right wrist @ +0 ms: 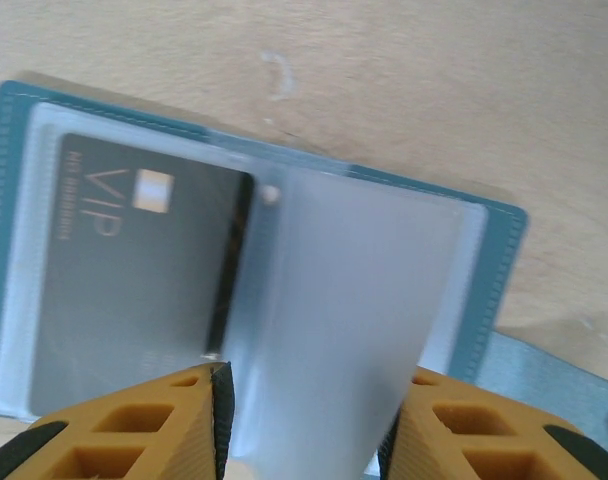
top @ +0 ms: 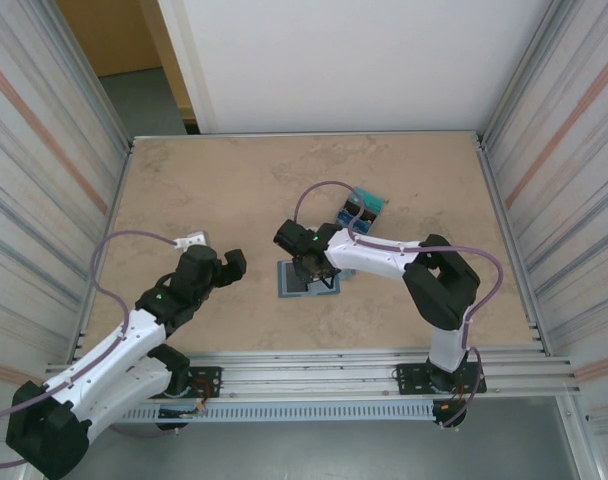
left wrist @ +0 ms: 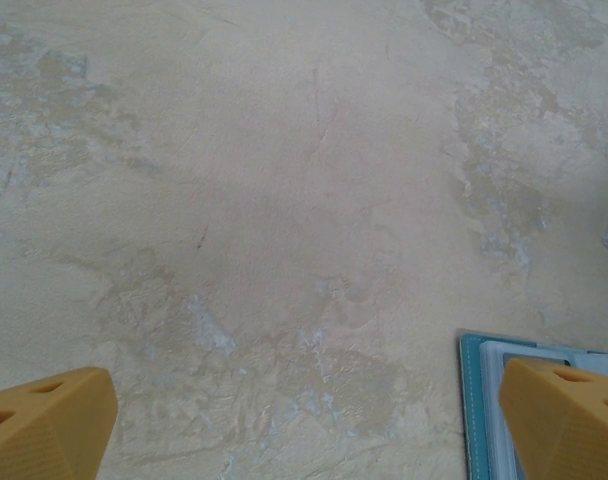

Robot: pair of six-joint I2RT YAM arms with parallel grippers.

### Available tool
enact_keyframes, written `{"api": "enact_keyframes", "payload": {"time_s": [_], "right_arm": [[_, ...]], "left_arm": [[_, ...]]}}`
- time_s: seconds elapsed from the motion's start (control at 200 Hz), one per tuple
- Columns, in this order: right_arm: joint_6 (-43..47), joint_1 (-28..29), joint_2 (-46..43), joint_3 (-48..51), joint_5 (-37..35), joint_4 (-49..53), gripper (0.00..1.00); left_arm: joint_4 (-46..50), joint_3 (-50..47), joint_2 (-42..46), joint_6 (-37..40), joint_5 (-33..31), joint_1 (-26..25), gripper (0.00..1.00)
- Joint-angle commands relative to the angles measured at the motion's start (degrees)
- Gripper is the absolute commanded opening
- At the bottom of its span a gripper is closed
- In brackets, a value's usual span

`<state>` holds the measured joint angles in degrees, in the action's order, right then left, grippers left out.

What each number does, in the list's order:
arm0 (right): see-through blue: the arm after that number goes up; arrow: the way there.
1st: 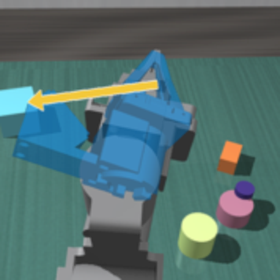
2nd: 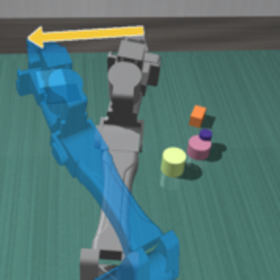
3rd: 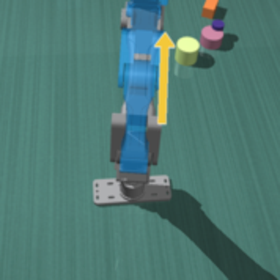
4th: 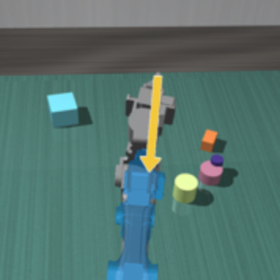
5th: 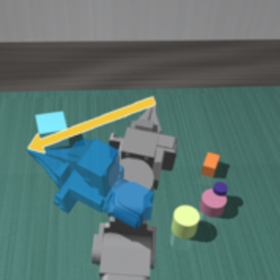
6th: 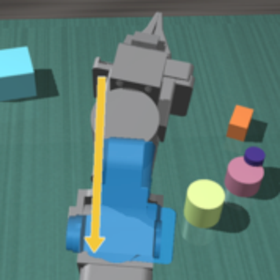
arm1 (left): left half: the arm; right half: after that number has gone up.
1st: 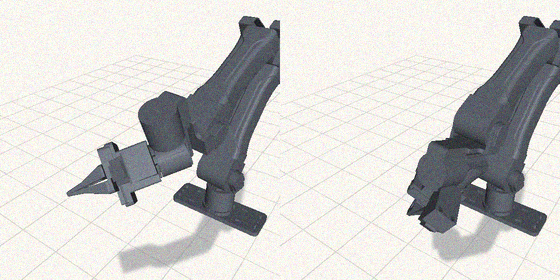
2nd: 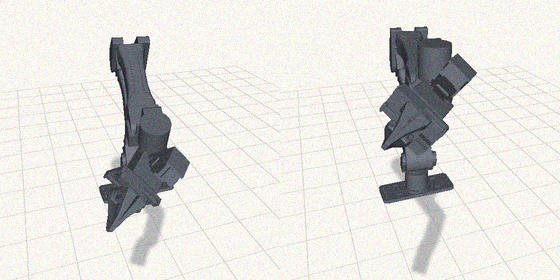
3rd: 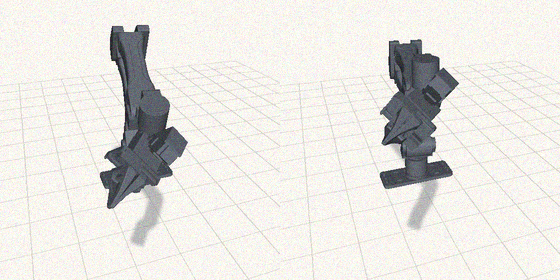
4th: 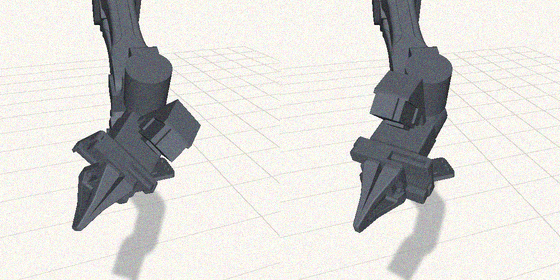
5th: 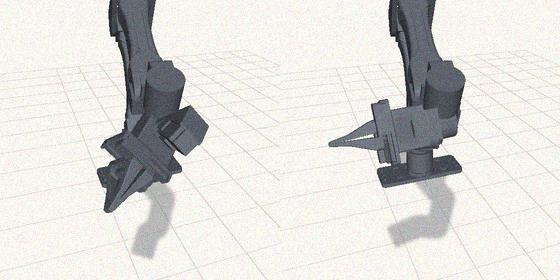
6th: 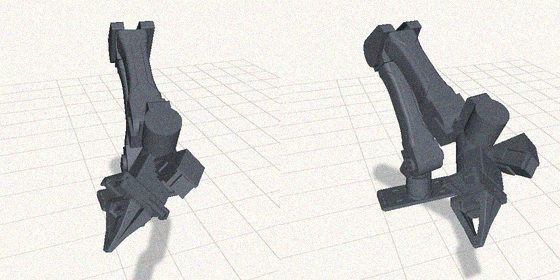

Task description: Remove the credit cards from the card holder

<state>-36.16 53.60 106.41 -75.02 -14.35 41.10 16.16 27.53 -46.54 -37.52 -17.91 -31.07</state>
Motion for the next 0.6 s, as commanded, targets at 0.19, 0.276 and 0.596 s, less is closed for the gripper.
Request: {"api": "enact_keyframes", "payload": {"time_s": [0.19, 0.276, 0.596], "right_arm": [[-2.34, -2.44, -4.96, 4.31, -1.76, 1.01, 0.42], [-2.31, -3.1, -5.13, 5.14, -1.23, 0.5, 0.42], [-2.83, -5.62, -5.94, 8.55, 3.15, -2.89, 0.37]], "left_arm": [[-1.65, 2.35, -2.58, 1.82, 3.31, 0.1, 0.99], [-2.8, 2.65, -4.18, 2.32, 4.19, -0.59, 0.99], [-4.35, 6.92, -13.78, 5.52, 4.06, -6.72, 0.99]]}}
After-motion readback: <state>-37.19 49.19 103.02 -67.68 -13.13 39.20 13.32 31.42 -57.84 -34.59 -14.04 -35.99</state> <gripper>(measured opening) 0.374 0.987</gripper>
